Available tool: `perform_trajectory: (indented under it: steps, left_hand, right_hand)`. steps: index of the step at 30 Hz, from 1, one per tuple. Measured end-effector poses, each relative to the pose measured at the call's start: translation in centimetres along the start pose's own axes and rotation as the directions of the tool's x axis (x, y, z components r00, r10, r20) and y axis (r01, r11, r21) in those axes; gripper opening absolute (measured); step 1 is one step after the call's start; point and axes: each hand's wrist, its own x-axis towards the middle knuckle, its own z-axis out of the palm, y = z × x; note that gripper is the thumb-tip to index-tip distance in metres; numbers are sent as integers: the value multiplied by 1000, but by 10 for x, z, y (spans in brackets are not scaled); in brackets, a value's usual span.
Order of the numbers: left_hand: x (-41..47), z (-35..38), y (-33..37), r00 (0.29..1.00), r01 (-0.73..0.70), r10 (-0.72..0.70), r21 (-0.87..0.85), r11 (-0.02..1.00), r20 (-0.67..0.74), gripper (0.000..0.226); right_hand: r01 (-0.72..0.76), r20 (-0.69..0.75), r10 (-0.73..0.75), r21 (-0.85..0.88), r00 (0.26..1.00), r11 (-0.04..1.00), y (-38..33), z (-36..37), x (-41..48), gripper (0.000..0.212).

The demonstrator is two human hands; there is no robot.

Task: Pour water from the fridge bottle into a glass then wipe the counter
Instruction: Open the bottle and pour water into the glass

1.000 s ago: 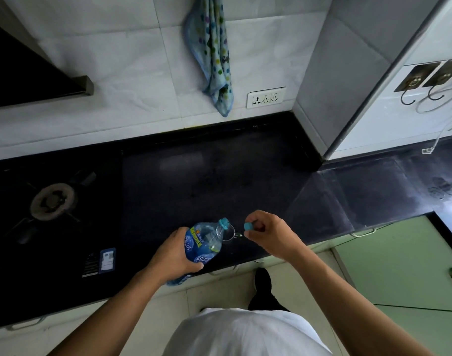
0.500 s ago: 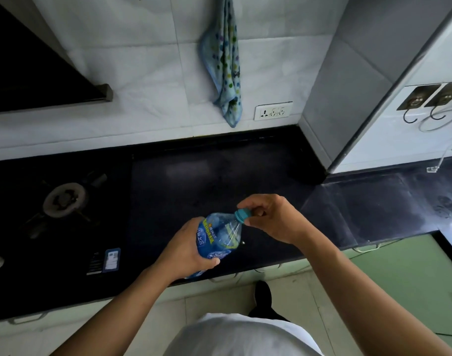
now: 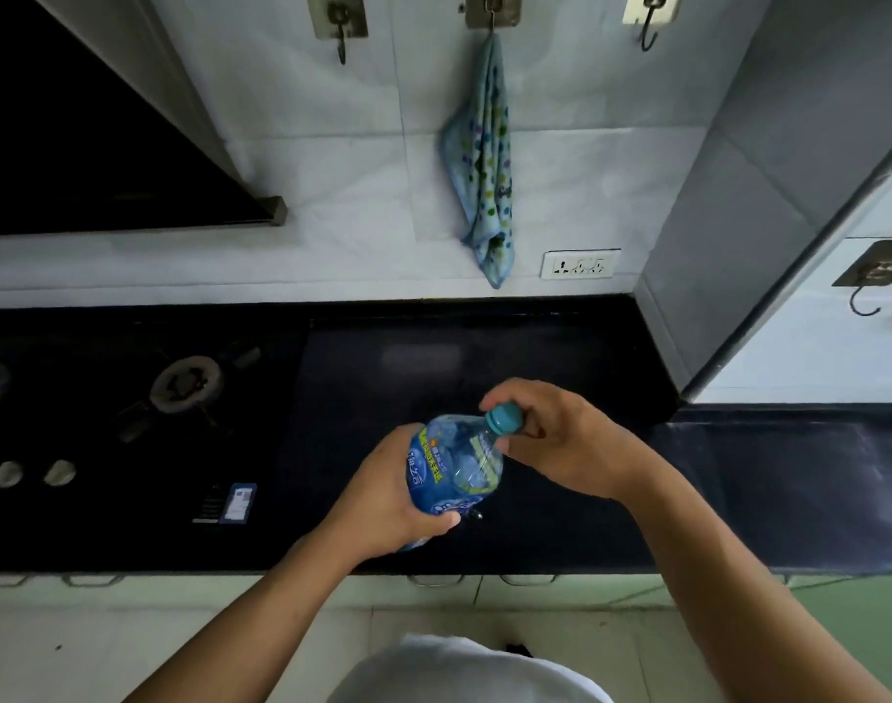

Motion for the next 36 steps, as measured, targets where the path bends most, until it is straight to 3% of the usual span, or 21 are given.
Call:
perform_trajectory:
  steps: [2,4,5,8,10,12,13,17,19,22,24,26,28,29,30,31,32,33,34,35,36]
  left_hand:
    - [1,9,12,1000,2,-2,7,1000,-14,86]
    - [3,18,22,999,13,-13,19,1000,-35,85]
    - [5,21,26,999,20,-20,19,1000,-40,85]
    - [11,33,40,998,29,-28,11,1000,-57,84]
    - [15,38,49,998,31,-30,14,999,-60,82]
    - [18,44,56,998,32,-30,35,999,-56,80]
    - [19,47,59,998,36,-34,42,998,-55,80]
    - [24,48,68,997,66,-66,14,998,-34,86]
    - [27,48,74,998,55,-54,36,998,-22,83]
    - [29,52,82,995,50,-33,174,984,-98,77]
    - [29,48,86,997,41,-30,178,983,-69,79]
    - [30,38,90,998,25,-32,116,993,60,83]
    - [33,31,93,987,19,-34,98,995,158,83]
    - [35,32,96,988,18,-34,108,994,150,82]
    - [36,35,99,994,21,-36,143,990,99,80]
    - [38,40,101,999,30,-35,207,978,22,80]
    - [39,43,103,998,39,-25,282,959,-52,79]
    - [40,45,104,996,37,-7,320,947,-94,79]
    - [40,45,103,996,27,0,297,954,-91,79]
    - [41,42,103,999,16,-7,215,976,-42,80]
    - [42,36,103,999,14,-19,121,993,41,82]
  right_hand:
    - [-27,-68,21,-92,997,995,6,-6,2,13]
    - [-118,-143,94,-168,985,979,9,-13,4,40]
    - [-127,-131,108,-144,985,981,12,-16,3,42]
    - [-13,15,12,78,1000,997,23,-41,-2,17]
    - [-7,-18,7,37,1000,999,30,-50,-4,10]
    - [-68,-123,56,-98,991,993,34,-53,-1,28]
    - [-41,-150,24,-112,988,993,36,-54,-2,31]
    - [304,-95,-306,-33,947,952,44,-63,-11,13]
    - [213,-199,-219,-54,955,976,51,-60,-7,16]
    - [-102,-292,86,-41,952,994,54,-50,2,42]
    - [59,-329,-122,-193,936,979,57,-50,0,48]
    - [363,-321,-466,-332,824,871,59,-59,-6,49]
    - [516,-304,-624,-368,720,774,61,-67,-5,48]
    - [479,-340,-595,-368,728,797,62,-66,-3,47]
    - [349,-387,-462,-327,798,878,61,-67,1,48]
    - [139,-388,-222,-229,895,963,57,-66,7,51]
    - [-99,-335,46,-143,941,985,53,-66,12,56]
    - [-244,-263,200,-149,944,958,53,-66,14,59]
    - [-204,-260,142,-228,955,952,54,-66,14,60]
    - [-23,-314,-85,-324,946,946,55,-68,12,58]
    - [186,-327,-324,-391,887,902,52,-73,6,54]
